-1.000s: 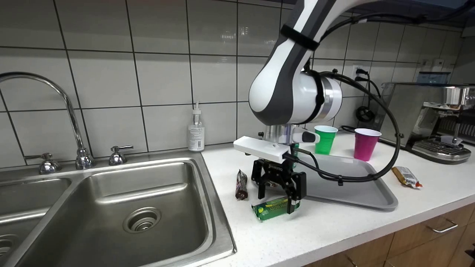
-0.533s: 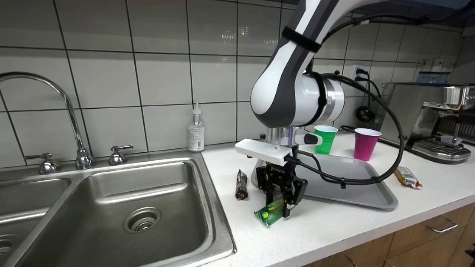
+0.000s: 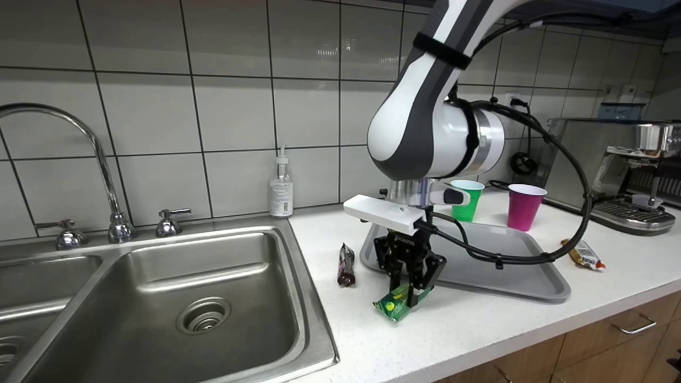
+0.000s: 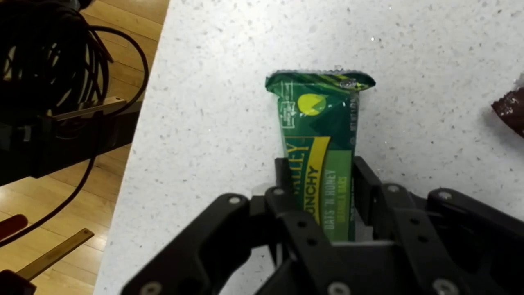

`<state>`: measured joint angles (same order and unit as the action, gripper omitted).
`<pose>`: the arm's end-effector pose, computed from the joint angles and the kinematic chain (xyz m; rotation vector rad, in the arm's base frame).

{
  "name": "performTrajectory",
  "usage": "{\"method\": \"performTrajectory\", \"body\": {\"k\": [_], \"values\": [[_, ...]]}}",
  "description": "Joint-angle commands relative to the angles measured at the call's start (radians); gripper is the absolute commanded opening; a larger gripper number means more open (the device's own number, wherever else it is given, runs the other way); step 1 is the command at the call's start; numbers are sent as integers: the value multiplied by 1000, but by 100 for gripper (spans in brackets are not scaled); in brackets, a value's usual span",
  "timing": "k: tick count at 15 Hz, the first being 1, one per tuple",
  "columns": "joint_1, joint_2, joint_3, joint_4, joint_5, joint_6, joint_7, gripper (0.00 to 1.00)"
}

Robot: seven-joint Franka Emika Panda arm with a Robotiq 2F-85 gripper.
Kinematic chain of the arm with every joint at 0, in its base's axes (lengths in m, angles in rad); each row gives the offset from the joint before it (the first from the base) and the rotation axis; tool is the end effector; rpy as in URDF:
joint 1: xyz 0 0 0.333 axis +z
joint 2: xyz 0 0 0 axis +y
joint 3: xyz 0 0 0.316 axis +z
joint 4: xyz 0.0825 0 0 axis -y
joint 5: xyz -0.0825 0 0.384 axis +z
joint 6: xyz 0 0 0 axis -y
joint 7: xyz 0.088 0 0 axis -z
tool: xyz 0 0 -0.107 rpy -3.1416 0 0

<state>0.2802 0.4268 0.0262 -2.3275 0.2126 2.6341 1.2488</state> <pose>0.4793 0.1470 0.1451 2.6304 -1.6792 -0.2469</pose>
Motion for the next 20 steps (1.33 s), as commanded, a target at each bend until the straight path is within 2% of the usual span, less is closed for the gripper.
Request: {"method": "performTrajectory", "body": {"k": [1, 8, 20], "values": [[-3, -82, -12, -59, -12, 23, 36, 14], [-47, -127, -22, -54, 4, 2, 28, 14], [-102, -83, -86, 5, -6, -17, 109, 14]]}}
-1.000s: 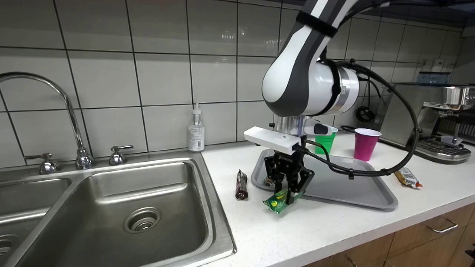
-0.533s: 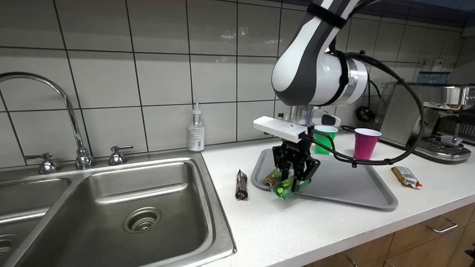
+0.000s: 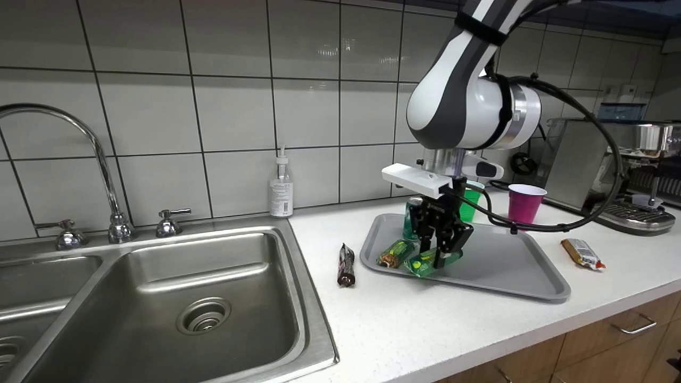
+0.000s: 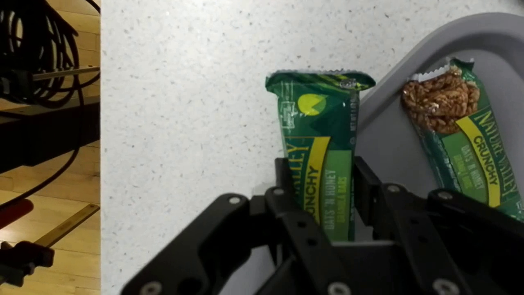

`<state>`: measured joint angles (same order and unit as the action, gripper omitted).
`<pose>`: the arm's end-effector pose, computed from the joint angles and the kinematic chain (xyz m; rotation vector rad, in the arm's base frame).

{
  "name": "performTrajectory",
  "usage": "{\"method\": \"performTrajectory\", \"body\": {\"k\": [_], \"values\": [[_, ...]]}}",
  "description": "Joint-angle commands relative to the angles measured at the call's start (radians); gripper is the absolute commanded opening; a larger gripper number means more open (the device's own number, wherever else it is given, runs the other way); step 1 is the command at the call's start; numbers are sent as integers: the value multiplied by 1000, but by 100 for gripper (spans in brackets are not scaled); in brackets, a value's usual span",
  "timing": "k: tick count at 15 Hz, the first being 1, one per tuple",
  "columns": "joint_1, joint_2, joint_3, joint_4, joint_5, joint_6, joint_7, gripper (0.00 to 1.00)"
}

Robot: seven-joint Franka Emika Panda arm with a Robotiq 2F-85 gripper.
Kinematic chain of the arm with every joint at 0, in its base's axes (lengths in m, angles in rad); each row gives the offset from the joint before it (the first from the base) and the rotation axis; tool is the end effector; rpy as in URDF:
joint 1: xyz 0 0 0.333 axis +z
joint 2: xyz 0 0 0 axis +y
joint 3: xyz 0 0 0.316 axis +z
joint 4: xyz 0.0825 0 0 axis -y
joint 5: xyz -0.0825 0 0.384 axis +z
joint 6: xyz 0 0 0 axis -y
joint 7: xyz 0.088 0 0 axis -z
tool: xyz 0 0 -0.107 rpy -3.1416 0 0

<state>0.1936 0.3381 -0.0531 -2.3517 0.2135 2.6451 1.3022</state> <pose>0.5031 0.0644 0.1835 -2.4265 1.9405 0.1315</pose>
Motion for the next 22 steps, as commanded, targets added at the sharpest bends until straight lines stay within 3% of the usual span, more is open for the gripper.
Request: {"method": "performTrajectory", "body": {"k": [1, 22], "values": [[-16, 11, -11, 37, -8, -30, 73, 14], [-63, 114, -80, 154, -20, -97, 185, 14]]}}
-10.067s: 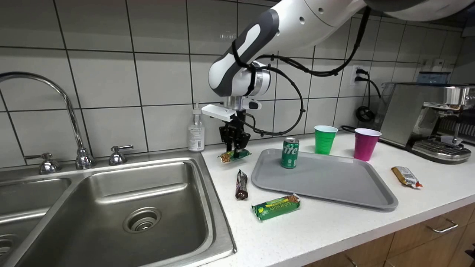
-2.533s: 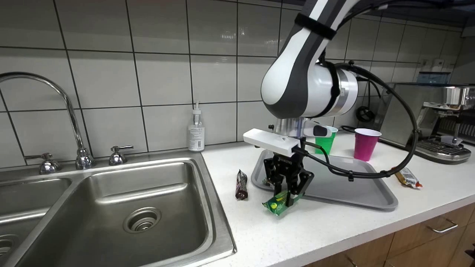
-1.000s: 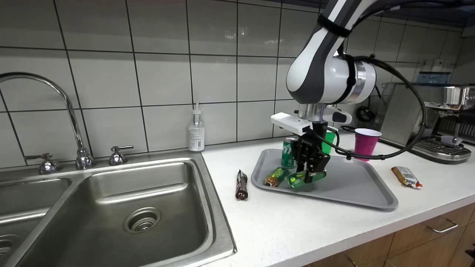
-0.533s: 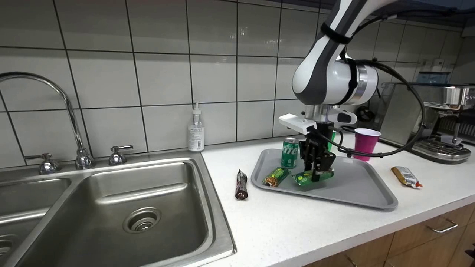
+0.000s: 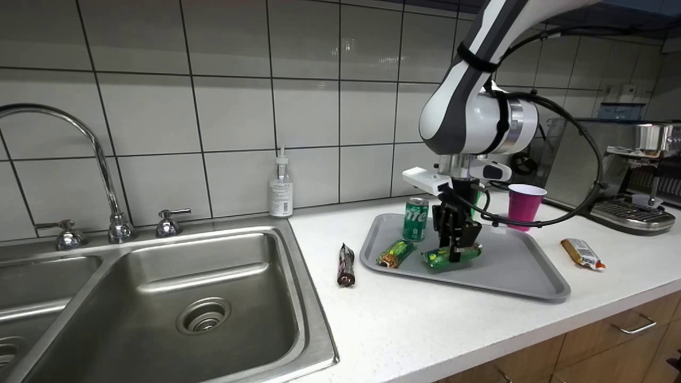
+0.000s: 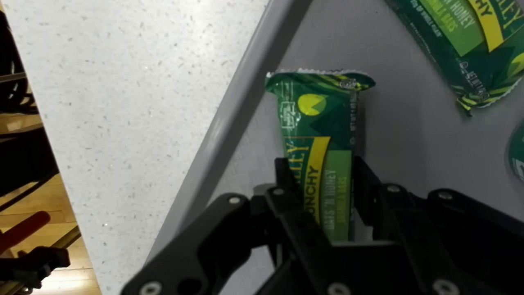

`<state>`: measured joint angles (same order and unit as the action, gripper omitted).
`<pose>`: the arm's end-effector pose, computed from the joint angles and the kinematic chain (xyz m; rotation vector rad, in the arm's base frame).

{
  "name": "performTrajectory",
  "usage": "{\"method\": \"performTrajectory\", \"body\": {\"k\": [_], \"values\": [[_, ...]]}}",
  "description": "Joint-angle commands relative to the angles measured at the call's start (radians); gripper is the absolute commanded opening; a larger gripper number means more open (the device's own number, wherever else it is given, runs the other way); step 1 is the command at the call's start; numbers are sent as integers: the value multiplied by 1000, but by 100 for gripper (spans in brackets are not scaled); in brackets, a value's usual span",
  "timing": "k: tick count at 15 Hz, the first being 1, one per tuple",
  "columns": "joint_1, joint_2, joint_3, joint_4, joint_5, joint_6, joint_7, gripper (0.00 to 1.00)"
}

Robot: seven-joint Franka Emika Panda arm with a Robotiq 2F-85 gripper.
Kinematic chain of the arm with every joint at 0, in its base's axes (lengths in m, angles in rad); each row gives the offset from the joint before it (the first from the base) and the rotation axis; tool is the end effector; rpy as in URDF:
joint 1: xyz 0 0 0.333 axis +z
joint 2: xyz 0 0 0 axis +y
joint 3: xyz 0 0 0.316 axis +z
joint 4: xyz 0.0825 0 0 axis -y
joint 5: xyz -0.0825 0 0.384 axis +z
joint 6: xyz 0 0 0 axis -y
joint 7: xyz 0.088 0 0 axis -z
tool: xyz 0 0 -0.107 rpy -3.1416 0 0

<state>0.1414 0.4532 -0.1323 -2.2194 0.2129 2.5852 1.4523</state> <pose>0.5384 -0.0016 0.1636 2.1543 -2.2580 -0.1398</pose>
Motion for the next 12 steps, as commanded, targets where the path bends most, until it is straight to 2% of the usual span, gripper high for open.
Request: {"method": "performTrajectory", "body": {"k": [1, 2, 7, 12], "values": [[-11, -5, -2, 19, -20, -39, 37, 64], [-12, -9, -2, 13, -19, -38, 33, 65], [-38, -59, 2, -34, -7, -44, -7, 99], [-51, -115, -3, -81, -11, -35, 0, 100]]}}
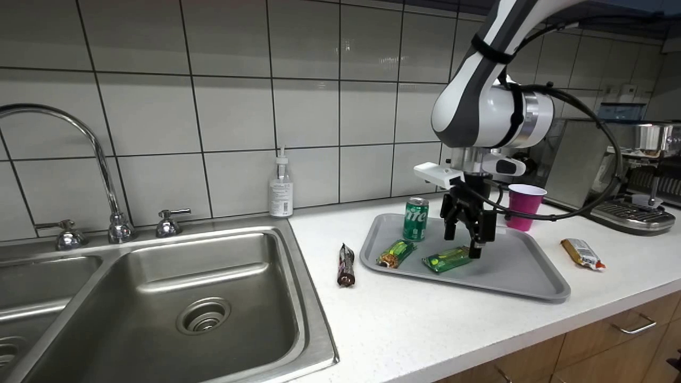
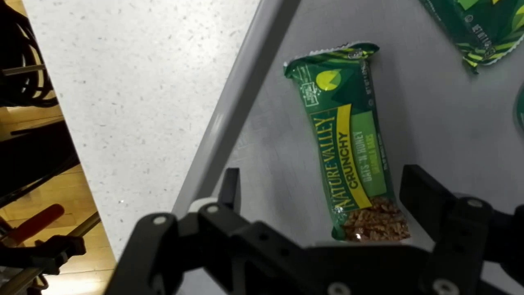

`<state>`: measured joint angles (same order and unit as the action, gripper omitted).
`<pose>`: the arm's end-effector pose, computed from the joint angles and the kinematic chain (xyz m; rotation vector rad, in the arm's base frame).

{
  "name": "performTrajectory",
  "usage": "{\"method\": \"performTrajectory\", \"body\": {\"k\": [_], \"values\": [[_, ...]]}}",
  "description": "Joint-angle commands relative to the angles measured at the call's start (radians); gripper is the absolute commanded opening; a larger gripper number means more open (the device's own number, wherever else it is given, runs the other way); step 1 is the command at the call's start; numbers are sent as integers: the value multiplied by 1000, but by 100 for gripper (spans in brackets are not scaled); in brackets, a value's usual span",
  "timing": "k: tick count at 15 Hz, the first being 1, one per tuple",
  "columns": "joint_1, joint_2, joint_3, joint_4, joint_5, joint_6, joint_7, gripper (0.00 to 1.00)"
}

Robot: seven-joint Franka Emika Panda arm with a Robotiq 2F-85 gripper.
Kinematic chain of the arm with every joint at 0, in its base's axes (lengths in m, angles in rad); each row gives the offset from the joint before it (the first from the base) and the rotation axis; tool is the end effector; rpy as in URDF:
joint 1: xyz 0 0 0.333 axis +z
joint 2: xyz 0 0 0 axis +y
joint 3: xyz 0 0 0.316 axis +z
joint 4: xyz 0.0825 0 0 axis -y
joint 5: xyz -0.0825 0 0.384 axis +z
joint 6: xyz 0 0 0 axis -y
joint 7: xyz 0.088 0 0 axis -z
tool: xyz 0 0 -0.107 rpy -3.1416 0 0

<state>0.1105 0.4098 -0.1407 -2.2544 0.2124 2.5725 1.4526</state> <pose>0.5290 -0.0222 0.1744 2.1098 -2.3014 -0.1491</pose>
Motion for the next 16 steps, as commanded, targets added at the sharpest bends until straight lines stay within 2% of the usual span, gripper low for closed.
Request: {"method": "performTrajectory", "body": {"k": [1, 7, 14, 15, 16], "values": [[-23, -78, 8, -47, -9, -27, 0, 100], [-45, -134, -12, -65, -19, -33, 23, 100], [-64, -76, -8, 41, -15, -87, 35, 100], [-66, -91, -3, -4, -10, -37, 12, 100], [-66, -89, -3, 5, -10, -44, 13, 100]]}}
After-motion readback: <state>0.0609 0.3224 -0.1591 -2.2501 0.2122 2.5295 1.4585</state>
